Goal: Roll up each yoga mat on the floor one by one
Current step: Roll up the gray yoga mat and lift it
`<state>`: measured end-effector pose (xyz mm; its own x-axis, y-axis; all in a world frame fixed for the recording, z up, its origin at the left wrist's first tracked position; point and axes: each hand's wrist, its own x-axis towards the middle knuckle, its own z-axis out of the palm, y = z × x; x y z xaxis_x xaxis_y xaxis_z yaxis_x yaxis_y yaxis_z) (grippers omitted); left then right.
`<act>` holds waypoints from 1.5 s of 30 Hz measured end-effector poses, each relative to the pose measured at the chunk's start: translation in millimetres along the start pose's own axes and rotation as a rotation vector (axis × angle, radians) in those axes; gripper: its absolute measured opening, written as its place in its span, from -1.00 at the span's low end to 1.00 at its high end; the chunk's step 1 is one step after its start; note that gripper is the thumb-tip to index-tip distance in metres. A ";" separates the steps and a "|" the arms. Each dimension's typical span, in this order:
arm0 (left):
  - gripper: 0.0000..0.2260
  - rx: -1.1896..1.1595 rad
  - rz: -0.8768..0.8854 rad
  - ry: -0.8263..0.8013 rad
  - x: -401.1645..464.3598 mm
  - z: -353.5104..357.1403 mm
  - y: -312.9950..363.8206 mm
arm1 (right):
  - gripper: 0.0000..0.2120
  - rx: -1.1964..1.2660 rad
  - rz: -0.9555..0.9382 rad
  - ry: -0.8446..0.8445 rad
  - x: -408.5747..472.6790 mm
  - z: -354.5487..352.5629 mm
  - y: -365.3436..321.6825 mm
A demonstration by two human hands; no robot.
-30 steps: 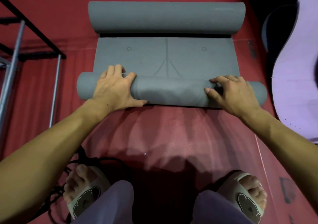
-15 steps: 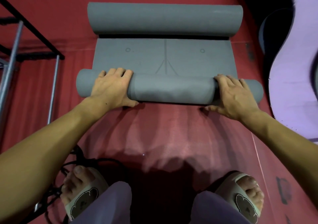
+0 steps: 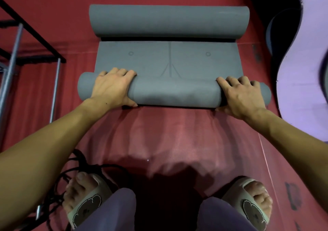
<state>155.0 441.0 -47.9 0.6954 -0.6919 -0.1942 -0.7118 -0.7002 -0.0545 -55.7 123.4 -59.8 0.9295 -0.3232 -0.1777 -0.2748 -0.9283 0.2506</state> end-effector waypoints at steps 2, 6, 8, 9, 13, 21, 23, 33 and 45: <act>-0.06 -0.017 0.017 -0.040 -1.0 -2.7 -2.8 | 0.05 -0.008 -0.025 -0.048 -4.1 -4.5 -0.4; -0.06 -0.046 0.038 -0.157 -10.3 -8.8 -4.9 | 0.03 -0.013 -0.075 -0.167 -16.6 -16.6 -0.4; -0.08 -0.053 0.048 -0.213 -20.4 -10.8 -3.7 | -0.01 -0.018 -0.094 -0.236 -24.9 -23.2 -2.4; -0.08 -0.061 0.053 -0.244 -26.4 -11.7 -3.0 | -0.02 -0.015 -0.106 -0.278 -28.9 -26.0 -3.3; -0.07 -0.092 0.074 -0.378 -51.5 -14.0 0.7 | 0.01 0.078 -0.159 -0.495 -42.4 -34.7 -7.2; 0.02 -0.177 0.076 -0.588 -56.4 -12.7 -1.7 | 0.16 0.114 -0.153 -0.721 -36.7 -45.7 -11.1; 0.01 -0.228 0.051 -0.614 -54.1 -12.0 -3.1 | 0.15 0.102 -0.149 -0.743 -30.7 -48.5 -9.7; -0.32 -0.310 0.053 -0.340 -33.7 -17.4 -17.3 | -0.06 0.283 0.037 -0.377 -23.1 -49.1 13.2; -0.44 -0.253 0.048 -0.343 -30.5 -25.2 -7.5 | -0.73 0.505 0.190 -0.080 -31.2 -27.5 14.8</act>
<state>141.6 462.9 -17.0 0.5582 -0.6561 -0.5078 -0.6665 -0.7191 0.1965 -81.9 124.8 -24.3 0.8357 -0.4886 -0.2508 -0.5385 -0.8187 -0.1993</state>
